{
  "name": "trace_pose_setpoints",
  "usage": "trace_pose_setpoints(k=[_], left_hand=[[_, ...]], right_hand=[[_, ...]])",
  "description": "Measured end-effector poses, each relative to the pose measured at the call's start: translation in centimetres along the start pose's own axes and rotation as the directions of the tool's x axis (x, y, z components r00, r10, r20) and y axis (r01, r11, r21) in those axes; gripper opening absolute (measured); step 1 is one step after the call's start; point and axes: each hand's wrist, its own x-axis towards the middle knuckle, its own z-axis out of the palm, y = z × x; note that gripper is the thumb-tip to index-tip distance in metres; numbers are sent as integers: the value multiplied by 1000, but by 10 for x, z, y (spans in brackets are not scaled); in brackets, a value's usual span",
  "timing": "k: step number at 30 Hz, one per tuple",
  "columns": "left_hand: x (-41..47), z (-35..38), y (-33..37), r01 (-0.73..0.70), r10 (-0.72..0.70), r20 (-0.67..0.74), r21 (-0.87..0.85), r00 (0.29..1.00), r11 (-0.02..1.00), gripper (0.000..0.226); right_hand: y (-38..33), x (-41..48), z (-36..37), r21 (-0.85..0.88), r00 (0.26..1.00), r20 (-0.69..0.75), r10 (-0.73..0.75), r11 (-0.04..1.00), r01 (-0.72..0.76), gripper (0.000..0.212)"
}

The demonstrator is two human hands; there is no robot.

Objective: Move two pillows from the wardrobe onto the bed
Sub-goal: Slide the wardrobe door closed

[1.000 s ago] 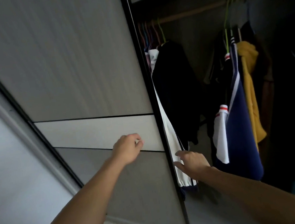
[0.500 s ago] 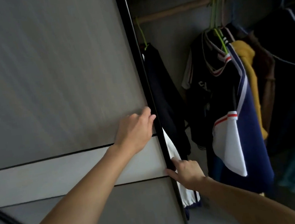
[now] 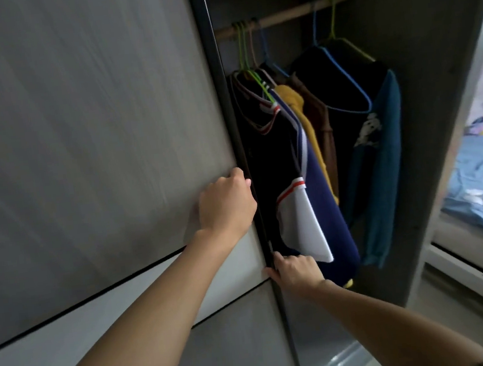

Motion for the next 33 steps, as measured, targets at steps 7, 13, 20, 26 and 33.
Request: trace_pose_setpoints(k=[7, 13, 20, 26, 33], left_hand=[[40, 27, 70, -19, 20, 24, -48, 1000, 999, 22], [78, 57, 138, 2, -1, 21, -62, 1000, 998, 23], [124, 102, 214, -24, 23, -18, -98, 1000, 995, 22], [158, 132, 260, -144, 142, -27, -141, 990, 979, 22], [174, 147, 272, -585, 565, -217, -40, 796, 810, 14]], right_hand=[[61, 6, -33, -31, 980, 0, 197, 980, -197, 38], [138, 13, -64, -78, 979, -13, 206, 975, -206, 39], [229, 20, -85, -10, 954, 14, 299, 954, -299, 35], [292, 23, -98, 94, 902, 107, 418, 899, -428, 33], [344, 30, -102, 186, 810, 70, 582, 790, -584, 34]])
